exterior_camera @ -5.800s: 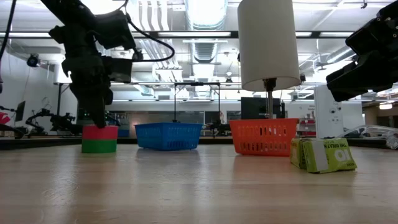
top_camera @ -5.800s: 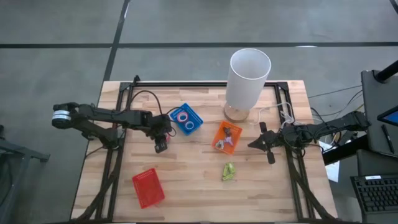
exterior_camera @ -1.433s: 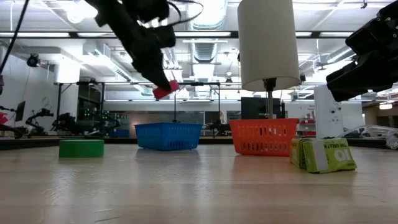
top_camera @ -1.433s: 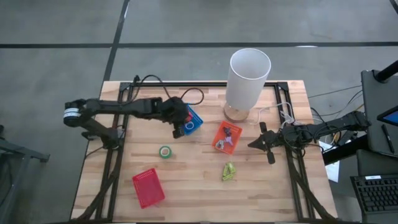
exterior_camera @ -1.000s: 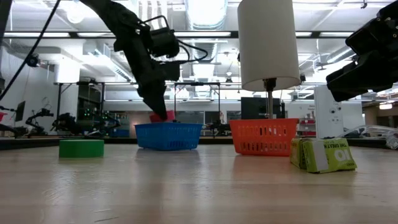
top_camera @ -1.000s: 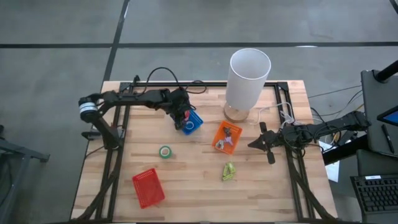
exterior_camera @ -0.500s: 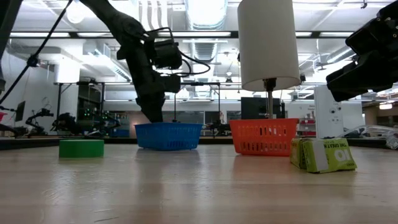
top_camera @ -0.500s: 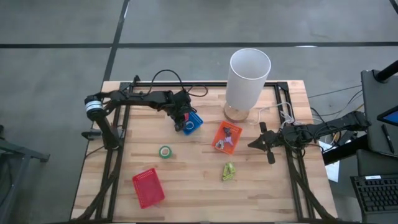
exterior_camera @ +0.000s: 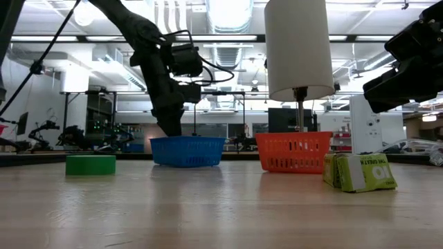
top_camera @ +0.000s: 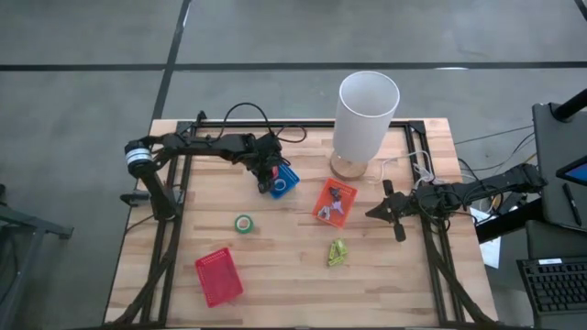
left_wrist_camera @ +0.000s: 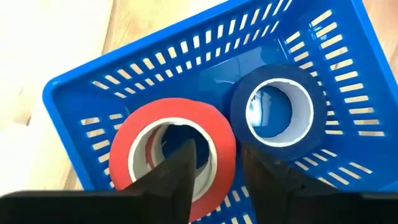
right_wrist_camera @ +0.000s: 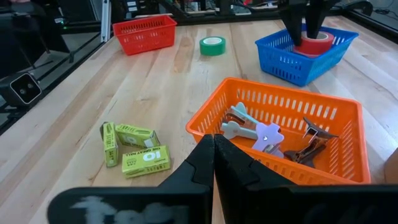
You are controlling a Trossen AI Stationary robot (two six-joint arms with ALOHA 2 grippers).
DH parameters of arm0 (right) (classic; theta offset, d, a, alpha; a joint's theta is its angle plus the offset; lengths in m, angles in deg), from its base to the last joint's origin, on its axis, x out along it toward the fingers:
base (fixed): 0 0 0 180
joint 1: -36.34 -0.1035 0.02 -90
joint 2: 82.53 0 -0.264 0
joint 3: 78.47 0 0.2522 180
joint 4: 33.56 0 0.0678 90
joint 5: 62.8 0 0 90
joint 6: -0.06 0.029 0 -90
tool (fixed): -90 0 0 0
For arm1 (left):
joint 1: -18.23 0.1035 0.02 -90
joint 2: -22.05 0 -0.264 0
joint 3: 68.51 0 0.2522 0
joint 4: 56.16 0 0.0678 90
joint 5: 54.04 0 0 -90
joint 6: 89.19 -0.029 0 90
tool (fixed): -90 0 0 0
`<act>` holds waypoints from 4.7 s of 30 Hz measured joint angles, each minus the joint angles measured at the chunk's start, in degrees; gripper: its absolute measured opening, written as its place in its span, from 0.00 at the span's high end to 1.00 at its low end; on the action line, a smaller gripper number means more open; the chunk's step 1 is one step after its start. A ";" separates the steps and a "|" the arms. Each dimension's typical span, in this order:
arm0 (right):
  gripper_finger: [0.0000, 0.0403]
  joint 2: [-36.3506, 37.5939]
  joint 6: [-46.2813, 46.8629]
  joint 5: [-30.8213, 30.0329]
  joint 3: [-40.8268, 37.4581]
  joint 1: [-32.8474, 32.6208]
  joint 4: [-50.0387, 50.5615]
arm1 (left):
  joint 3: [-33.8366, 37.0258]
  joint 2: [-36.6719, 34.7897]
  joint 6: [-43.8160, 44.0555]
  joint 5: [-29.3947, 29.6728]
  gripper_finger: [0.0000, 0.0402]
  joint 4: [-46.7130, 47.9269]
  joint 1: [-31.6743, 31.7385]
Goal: Pick and place Stapler, Stapler remover, tape
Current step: Put the orange tape into the blue basket, then put the green tape into the blue basket
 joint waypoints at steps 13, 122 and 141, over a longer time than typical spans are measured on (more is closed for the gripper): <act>0.98 0.00 0.00 0.00 0.00 -0.01 0.00 | -1.20 -7.35 1.02 -0.33 0.62 7.63 -1.98; 0.98 0.00 0.02 0.00 0.00 -0.02 0.00 | 1.33 -2.10 0.26 12.98 0.84 -8.42 -8.68; 0.98 -0.02 0.00 0.00 0.00 -0.02 0.02 | 1.33 -0.15 0.71 9.54 0.77 -7.88 -8.59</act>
